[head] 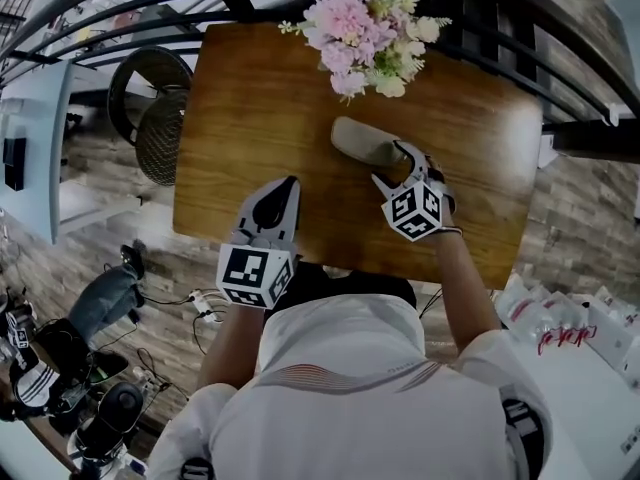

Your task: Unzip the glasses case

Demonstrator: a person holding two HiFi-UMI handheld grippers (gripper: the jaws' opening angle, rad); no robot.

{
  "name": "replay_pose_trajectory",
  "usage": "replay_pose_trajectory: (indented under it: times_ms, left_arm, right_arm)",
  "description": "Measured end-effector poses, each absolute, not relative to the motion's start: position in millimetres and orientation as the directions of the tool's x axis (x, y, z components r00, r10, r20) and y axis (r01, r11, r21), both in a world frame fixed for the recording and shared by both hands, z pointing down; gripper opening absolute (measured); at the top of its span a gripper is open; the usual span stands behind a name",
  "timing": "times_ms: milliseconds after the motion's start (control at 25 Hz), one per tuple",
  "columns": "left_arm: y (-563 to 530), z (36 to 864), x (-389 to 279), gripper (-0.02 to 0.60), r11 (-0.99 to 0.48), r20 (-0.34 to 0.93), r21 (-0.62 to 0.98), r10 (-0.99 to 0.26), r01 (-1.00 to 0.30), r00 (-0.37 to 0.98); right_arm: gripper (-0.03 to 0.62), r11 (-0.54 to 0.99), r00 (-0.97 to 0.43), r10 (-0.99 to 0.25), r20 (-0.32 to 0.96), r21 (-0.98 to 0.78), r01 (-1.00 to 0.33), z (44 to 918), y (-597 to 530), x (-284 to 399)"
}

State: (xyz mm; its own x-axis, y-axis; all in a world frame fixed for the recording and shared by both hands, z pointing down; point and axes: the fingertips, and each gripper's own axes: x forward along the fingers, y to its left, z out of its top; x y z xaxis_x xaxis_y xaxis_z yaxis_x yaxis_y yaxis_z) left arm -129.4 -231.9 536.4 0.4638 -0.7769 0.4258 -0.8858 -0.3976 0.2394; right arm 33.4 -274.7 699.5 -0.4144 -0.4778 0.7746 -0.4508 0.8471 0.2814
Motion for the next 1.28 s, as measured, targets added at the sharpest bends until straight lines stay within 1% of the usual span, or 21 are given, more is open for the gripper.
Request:
replay_pose_trajectory:
  times_ms: [160, 400, 480, 560, 760, 920, 1160, 1280]
  left_arm:
    - [-228, 542, -132, 0.017, -0.376, 0.440, 0.249, -0.777, -0.893, 0.450]
    - [-221, 549, -132, 0.016, -0.356, 0.458, 0.261, -0.773, -0.897, 0.440]
    - [-219, 550, -129, 0.017, -0.357, 0.458, 0.262, -0.771, -0.896, 0.441]
    - [-218, 550, -128, 0.017, -0.362, 0.460, 0.261, -0.769, -0.895, 0.445]
    - [-216, 547, -126, 0.017, -0.367, 0.455, 0.257, -0.770, -0.894, 0.447]
    - [-216, 539, -125, 0.017, -0.371, 0.438, 0.258, -0.778, -0.892, 0.450]
    - [-218, 514, -116, 0.017, -0.405, 0.385, 0.257, -0.790, -0.878, 0.477]
    - [-217, 497, -105, 0.017, -0.437, 0.351, 0.263, -0.787, -0.860, 0.507]
  right_arm:
    - [0.387, 0.859, -0.390, -0.480, 0.786, 0.330, -0.392, 716, -283, 30]
    - [0.396, 0.860, -0.390, -0.480, 0.786, 0.334, -0.385, 724, -303, 37]
    - [0.378, 0.859, -0.397, -0.481, 0.782, 0.329, -0.393, 724, -308, 39]
    - [0.375, 0.858, -0.410, -0.477, 0.778, 0.311, -0.408, 724, -309, 39]
    - [0.367, 0.838, -0.464, -0.513, 0.722, 0.303, -0.455, 704, -305, 32]
    - [0.360, 0.810, -0.505, -0.542, 0.672, 0.258, -0.526, 679, -296, 30]
    - [0.359, 0.741, -0.576, -0.590, 0.565, 0.096, -0.665, 610, -274, 37]
    - [0.359, 0.707, -0.617, -0.610, 0.497, -0.009, -0.707, 569, -256, 46]
